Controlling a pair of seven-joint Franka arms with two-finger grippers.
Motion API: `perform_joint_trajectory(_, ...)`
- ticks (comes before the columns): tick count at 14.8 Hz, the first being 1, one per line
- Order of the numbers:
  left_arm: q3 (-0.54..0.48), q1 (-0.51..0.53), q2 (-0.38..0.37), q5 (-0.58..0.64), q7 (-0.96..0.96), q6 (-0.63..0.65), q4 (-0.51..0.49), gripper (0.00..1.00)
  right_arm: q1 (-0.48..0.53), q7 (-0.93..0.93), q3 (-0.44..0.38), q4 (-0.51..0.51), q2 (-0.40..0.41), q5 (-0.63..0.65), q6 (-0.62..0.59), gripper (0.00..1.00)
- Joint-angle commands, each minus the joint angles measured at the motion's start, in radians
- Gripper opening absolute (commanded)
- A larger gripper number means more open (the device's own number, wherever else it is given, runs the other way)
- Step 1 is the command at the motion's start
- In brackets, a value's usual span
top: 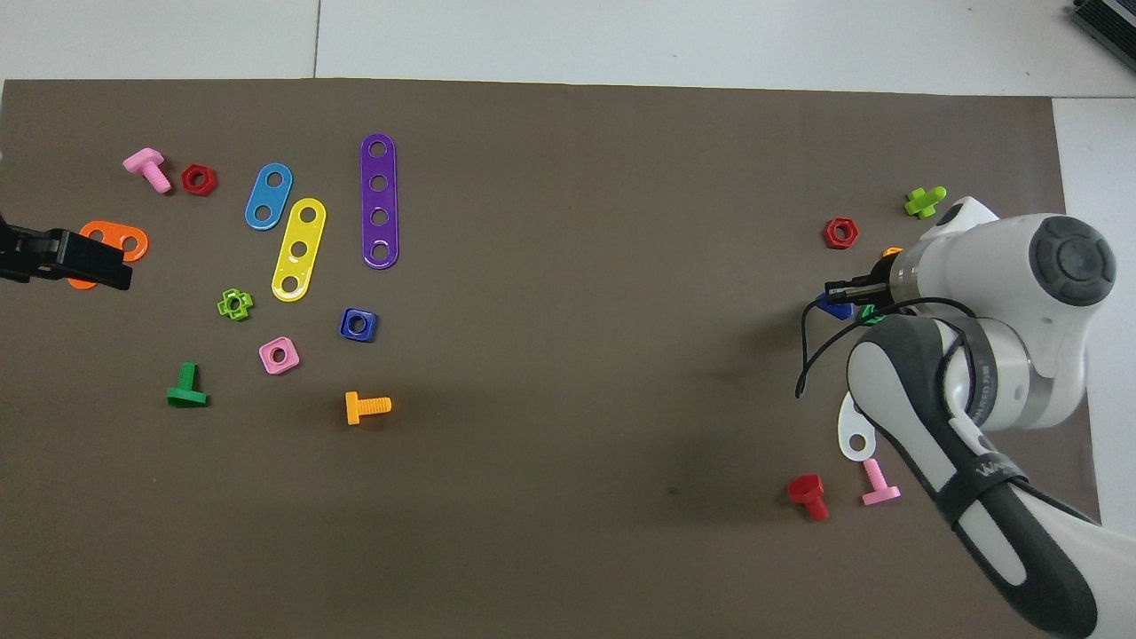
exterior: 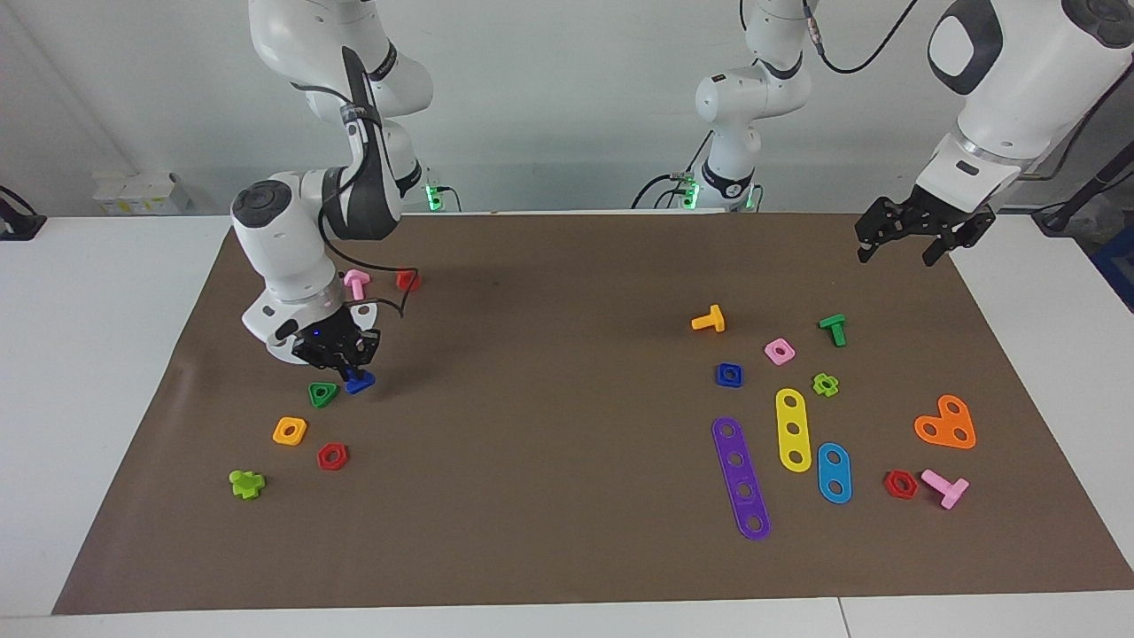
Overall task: Unscrew and place screws in storage area
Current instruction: 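Carry the blue bolt beside the green triangle and release it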
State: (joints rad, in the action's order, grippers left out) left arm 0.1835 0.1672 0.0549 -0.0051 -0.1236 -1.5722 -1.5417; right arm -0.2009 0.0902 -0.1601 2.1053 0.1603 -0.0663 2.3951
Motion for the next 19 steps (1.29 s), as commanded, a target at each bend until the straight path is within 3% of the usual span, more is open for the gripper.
perform_joint_trajectory(1,-0.001,0.009,-0.033,-0.021,-0.007,-0.02,-0.04,1.0,0.028,0.058,0.017,0.022,0.018,-0.02,0.056,0.0)
perform_joint_trajectory(8,-0.001,0.009,-0.033,-0.021,-0.007,-0.02,-0.04,1.0,0.029,0.062,0.017,0.022,0.059,-0.021,0.114,0.0)
perform_joint_trajectory(9,-0.001,0.009,-0.033,-0.021,-0.007,-0.02,-0.04,1.0,0.029,0.062,0.017,0.024,0.058,-0.021,0.111,0.15)
perform_joint_trajectory(10,-0.001,0.011,-0.033,-0.021,-0.007,-0.02,-0.04,1.0,0.029,0.056,0.017,0.024,0.058,-0.021,0.111,0.68)
perform_joint_trajectory(11,-0.001,0.011,-0.033,-0.021,-0.007,-0.02,-0.04,1.0,0.029,0.054,0.017,0.022,0.058,-0.021,0.11,1.0)
perform_joint_trajectory(15,-0.001,0.009,-0.033,-0.021,-0.007,-0.02,-0.04,1.0,0.025,0.03,0.019,-0.022,0.045,-0.023,0.095,1.0)
perform_joint_trajectory(19,-0.001,0.011,-0.033,-0.021,-0.007,-0.02,-0.04,1.0,0.015,-0.078,0.019,-0.146,-0.013,-0.021,-0.089,1.0)
